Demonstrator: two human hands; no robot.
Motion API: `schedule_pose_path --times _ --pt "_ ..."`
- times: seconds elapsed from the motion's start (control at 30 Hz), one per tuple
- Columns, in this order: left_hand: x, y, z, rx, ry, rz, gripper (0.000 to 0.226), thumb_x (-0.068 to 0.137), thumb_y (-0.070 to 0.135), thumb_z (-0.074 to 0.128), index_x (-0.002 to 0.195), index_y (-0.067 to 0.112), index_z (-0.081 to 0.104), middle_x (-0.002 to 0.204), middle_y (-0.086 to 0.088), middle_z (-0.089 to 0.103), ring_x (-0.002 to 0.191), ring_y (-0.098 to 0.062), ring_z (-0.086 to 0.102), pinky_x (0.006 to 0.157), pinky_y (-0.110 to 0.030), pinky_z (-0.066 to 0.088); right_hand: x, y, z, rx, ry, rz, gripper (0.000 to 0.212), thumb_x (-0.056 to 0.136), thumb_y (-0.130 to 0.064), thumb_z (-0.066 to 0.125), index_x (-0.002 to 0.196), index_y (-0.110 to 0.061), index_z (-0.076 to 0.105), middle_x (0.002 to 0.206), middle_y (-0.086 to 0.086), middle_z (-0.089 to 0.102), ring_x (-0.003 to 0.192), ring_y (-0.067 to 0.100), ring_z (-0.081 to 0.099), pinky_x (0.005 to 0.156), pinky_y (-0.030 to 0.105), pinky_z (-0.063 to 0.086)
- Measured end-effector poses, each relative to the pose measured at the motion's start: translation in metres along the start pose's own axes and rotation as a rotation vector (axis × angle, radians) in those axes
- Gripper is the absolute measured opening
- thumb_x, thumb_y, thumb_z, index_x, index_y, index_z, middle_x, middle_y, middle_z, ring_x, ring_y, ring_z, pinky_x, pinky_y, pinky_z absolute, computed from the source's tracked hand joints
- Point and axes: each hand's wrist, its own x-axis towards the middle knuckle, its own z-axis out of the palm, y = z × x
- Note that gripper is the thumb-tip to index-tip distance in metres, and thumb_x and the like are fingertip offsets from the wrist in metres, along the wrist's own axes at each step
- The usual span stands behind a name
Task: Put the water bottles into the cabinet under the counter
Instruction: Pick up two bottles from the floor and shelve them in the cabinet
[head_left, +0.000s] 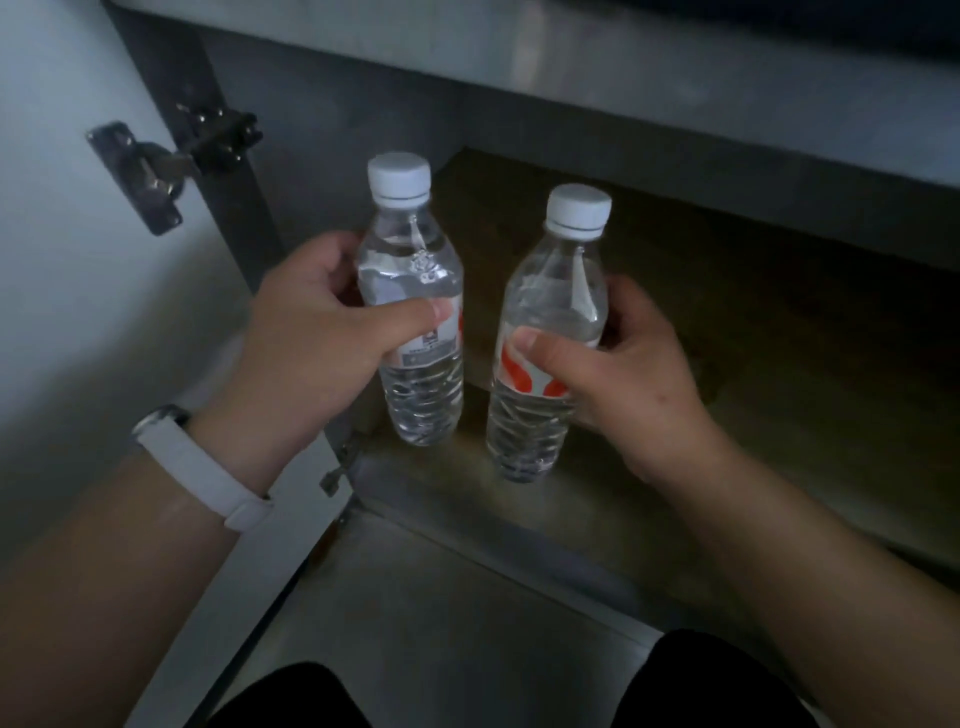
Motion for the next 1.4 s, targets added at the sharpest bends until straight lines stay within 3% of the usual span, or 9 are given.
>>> schedule_pose_path --times 0.17,0.4,0.53,0.73,0.83,0.97,1.17,1.4 --pt "0.014 0.023 0.014 -0.019 0.006 0.061 0.043 0.069 0.019 0.089 0.103 0.033 0.067 0.095 0.018 0.076 0.086 -0.001 0.073 0.077 -0.028 0.058 0.011 -0.01 -0.016 -0.002 0.085 -0.032 0.042 0.071 -0.035 0.08 0.104 -0.041 0.055 0.096 -0.018 0.069 0.084 -0.008 0.066 0.062 0.009 0.052" --pt "0.036 0.036 0.042 -0.044 -0.038 0.093 0.043 0.069 0.022 0.09 0.106 0.031 0.069 0.098 0.014 0.077 0.089 -0.005 0.074 0.085 -0.037 0.06 0.027 -0.01 -0.041 -0.094 0.165 -0.042 0.048 0.073 -0.039 0.08 0.114 -0.04 0.054 0.104 -0.019 0.066 0.091 -0.003 0.066 0.068 0.014 0.05" --pt "0.047 0.034 0.062 -0.047 -0.064 0.104 0.042 0.072 0.023 0.088 0.106 0.034 0.067 0.102 0.015 0.075 0.094 -0.002 0.072 0.087 -0.035 0.06 0.038 -0.001 -0.058 -0.149 0.203 -0.051 0.053 0.075 -0.042 0.079 0.121 -0.037 0.055 0.109 -0.017 0.065 0.096 0.0 0.064 0.074 0.018 0.049" --pt "0.073 0.027 0.084 -0.014 -0.063 0.099 0.039 0.076 0.025 0.086 0.108 0.036 0.065 0.103 0.016 0.073 0.097 -0.005 0.07 0.089 -0.036 0.058 0.059 0.012 -0.084 -0.12 0.292 -0.062 0.044 0.077 -0.035 0.08 0.114 -0.035 0.057 0.105 -0.013 0.068 0.093 0.0 0.065 0.078 0.024 0.053" --pt "0.084 0.024 0.094 -0.016 -0.057 0.103 0.041 0.077 0.027 0.084 0.112 0.035 0.064 0.105 0.017 0.071 0.098 -0.005 0.068 0.085 -0.03 0.056 0.071 0.014 -0.097 -0.128 0.294 -0.092 0.048 0.076 -0.033 0.081 0.117 -0.03 0.057 0.106 -0.012 0.068 0.091 -0.002 0.066 0.077 0.022 0.054" --pt "0.096 0.023 0.109 -0.034 -0.027 0.11 0.042 0.078 0.026 0.084 0.116 0.03 0.065 0.104 0.016 0.071 0.095 -0.001 0.066 0.078 -0.023 0.053 0.089 0.019 -0.111 -0.14 0.296 -0.129 0.053 0.074 -0.036 0.083 0.119 -0.026 0.058 0.11 -0.007 0.069 0.099 0.007 0.067 0.086 0.034 0.057" --pt "0.108 0.014 0.121 -0.04 -0.022 0.129 0.044 0.077 0.024 0.084 0.117 0.027 0.066 0.104 0.015 0.072 0.093 -0.001 0.068 0.077 -0.02 0.054 0.106 0.031 -0.115 -0.148 0.283 -0.11 0.057 0.074 -0.038 0.083 0.122 -0.023 0.056 0.11 -0.008 0.068 0.096 0.005 0.067 0.08 0.026 0.057" --pt "0.127 0.006 0.123 0.052 -0.038 0.162 0.05 0.08 0.038 0.079 0.126 0.027 0.062 0.109 0.014 0.07 0.099 -0.005 0.067 0.078 -0.024 0.052 0.11 0.043 -0.112 -0.083 0.319 -0.113 0.059 0.08 -0.037 0.079 0.129 -0.022 0.049 0.114 -0.008 0.065 0.1 0.005 0.064 0.081 0.022 0.054"
